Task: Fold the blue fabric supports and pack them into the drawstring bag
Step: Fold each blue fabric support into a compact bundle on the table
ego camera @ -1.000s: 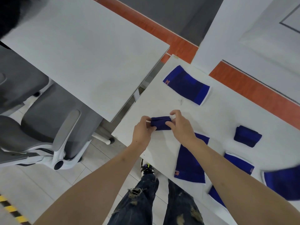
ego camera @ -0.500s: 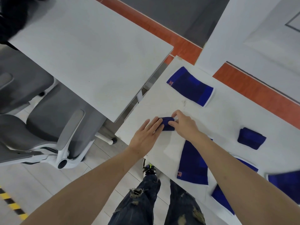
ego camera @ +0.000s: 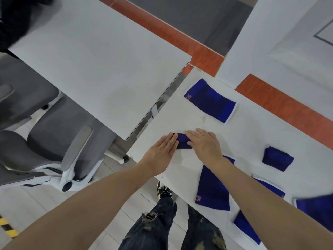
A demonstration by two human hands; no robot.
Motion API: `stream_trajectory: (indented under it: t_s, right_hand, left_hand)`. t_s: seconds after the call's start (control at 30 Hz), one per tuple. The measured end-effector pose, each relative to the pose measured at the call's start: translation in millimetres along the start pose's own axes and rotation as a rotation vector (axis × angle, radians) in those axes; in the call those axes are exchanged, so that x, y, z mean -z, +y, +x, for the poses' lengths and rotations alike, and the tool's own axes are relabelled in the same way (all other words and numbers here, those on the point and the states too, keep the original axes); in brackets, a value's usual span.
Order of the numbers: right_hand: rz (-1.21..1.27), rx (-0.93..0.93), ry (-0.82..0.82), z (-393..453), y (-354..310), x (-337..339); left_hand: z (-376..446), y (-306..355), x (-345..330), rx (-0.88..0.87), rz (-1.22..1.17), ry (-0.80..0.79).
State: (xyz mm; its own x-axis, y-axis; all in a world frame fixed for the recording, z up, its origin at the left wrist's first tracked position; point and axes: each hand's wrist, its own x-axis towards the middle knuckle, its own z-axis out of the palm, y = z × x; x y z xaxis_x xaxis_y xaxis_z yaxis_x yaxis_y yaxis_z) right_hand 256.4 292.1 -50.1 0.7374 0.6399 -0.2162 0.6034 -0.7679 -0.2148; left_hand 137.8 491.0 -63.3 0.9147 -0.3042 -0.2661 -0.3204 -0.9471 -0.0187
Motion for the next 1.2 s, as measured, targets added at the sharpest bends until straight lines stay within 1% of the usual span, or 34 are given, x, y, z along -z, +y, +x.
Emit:
stream_trajectory:
  t_s: [0.1, 0.2, 0.3, 0.37, 0.43, 0.8, 0.9, 0.97, 1.1, 1.2]
  right_hand:
    - [-0.018, -0.017, -0.023, -0.3, -0.6, -1.6]
    - [-0.096, 0.005, -0.048, -1.4, 1.8, -2.5]
    - [-0.154, 0.034, -0.086, 0.7, 4.6, -5.0]
    - [-0.198, 0.063, -0.108, 1.8, 7.5, -6.8]
    - [-0.218, 0.089, -0.130, 3.0, 10.0, -6.4]
    - [-0.114, 0.041, -0.152, 2.0, 7.0, -9.2]
    - [-0.034, 0.024, -0.157, 3.2, 5.1, -1.7]
    - [0.046, -0.023, -0.117, -2.0, 2.9, 2.5]
    - [0.201, -0.165, 0.095, -35.7, 2.9, 13.9]
    - [0.273, -0.257, 0.147, -69.7, 10.0, 19.7]
  left_hand:
    - [0.1, 2.8, 1.6, 0.020, 0.006, -0.008]
    - [-0.4, 1.9, 3.3, 0.016, 0.002, -0.018]
    - [-2.8, -5.3, 3.9, -0.034, -0.009, 0.011]
    - [-2.9, -11.2, 4.7, -0.082, -0.021, 0.014]
    - [-2.4, -13.9, 6.3, -0.092, -0.037, 0.005]
    - [-1.8, -2.5, 9.3, -0.034, -0.049, -0.036]
    - [-0.9, -2.8, 16.4, -0.017, -0.107, -0.025]
    - [0.9, 1.3, 22.0, 0.035, -0.153, -0.015]
    - [2.3, 19.3, 36.9, 0.121, -0.226, 0.016]
    - [0.2, 35.3, 51.5, 0.144, -0.245, 0.070]
